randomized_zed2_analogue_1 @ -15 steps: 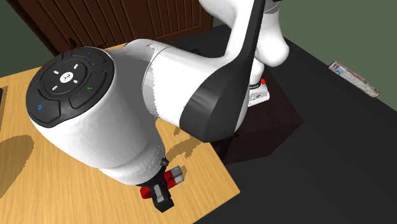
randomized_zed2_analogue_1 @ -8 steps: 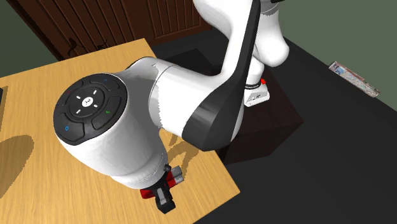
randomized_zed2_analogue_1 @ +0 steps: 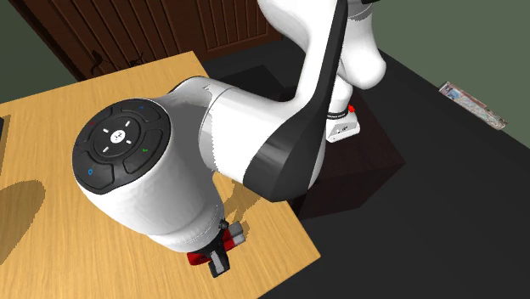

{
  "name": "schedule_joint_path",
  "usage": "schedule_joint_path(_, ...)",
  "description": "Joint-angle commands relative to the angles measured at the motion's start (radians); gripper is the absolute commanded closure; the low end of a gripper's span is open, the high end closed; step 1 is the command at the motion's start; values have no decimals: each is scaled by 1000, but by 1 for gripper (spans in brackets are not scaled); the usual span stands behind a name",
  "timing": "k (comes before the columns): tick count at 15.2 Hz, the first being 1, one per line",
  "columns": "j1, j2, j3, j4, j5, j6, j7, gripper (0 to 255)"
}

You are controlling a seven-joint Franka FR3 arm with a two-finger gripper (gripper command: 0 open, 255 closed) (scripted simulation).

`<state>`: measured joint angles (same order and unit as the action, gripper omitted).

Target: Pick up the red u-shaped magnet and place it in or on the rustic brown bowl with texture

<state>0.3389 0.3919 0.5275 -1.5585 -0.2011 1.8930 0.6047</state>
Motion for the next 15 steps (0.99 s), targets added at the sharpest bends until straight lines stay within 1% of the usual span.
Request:
schedule_joint_path(1,0,0,0,0,0,0,0,255)
schedule_joint_path(7,0,0,0,0,0,0,0,255)
schedule_joint_path(15,6,-13,6,91,10,-101,-8,255)
